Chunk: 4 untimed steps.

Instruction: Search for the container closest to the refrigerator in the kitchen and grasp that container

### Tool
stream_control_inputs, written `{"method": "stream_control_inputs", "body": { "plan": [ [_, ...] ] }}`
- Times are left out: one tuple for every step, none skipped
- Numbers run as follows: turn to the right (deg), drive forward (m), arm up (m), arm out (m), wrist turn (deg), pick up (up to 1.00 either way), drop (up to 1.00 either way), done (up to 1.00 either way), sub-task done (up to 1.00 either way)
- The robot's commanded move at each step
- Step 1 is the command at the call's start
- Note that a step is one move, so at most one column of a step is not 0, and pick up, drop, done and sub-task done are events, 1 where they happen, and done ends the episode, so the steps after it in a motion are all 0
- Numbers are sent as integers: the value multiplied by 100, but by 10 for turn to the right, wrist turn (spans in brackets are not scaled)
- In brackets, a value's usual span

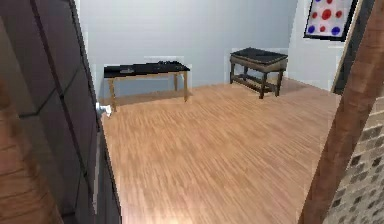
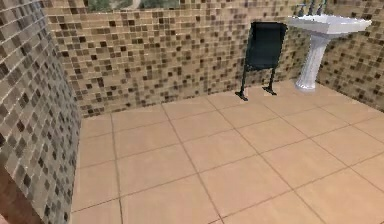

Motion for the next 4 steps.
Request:
{"method": "stream_control_inputs", "body": {
  "plan": [
    [0,95,0,0,0,0,0,0,0],
    [-210,0,0,0,0,0,0,0,0],
    [0,50,0,0,0,0,0,0,0],
    [30,0,0,0,0,0,0,0,0]
  ]
}}
